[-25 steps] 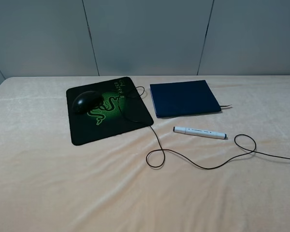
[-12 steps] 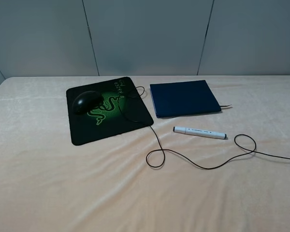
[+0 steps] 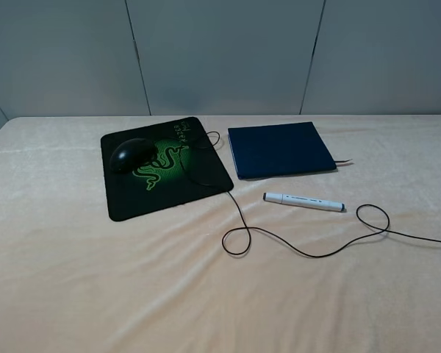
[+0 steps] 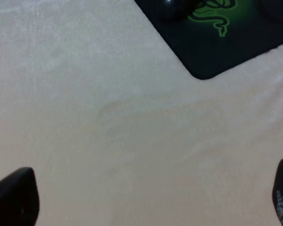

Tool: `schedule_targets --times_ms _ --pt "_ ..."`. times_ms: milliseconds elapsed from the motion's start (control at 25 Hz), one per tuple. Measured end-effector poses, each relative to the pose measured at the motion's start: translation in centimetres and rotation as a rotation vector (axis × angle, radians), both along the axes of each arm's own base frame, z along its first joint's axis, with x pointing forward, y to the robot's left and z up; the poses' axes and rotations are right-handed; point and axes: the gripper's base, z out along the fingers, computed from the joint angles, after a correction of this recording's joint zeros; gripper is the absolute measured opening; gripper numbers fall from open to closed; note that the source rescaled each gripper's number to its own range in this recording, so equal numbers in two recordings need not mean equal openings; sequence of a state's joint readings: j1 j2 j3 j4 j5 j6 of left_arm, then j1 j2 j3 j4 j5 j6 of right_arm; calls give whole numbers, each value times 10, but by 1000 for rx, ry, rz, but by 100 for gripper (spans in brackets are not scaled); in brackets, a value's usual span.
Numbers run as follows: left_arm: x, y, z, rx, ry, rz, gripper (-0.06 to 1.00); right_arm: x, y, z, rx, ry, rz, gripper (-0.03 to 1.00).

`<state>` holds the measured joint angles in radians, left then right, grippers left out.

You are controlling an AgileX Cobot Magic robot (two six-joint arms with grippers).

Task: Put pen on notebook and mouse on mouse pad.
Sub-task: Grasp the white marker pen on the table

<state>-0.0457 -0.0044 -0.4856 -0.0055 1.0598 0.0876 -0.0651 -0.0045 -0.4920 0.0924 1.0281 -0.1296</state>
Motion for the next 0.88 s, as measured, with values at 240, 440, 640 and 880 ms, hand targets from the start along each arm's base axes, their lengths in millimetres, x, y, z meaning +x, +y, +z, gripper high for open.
schedule_targets --times_ms 240,440,640,880 --pt "0 0 0 0 0 0 99 0 0 0 0 0 0 100" --pt "0 0 0 0 0 0 99 0 0 0 0 0 0 100" --pt "0 0 0 0 0 0 99 6 0 3 13 35 -1 100" --pt "0 0 0 0 0 0 99 48 -3 27 -53 205 43 100"
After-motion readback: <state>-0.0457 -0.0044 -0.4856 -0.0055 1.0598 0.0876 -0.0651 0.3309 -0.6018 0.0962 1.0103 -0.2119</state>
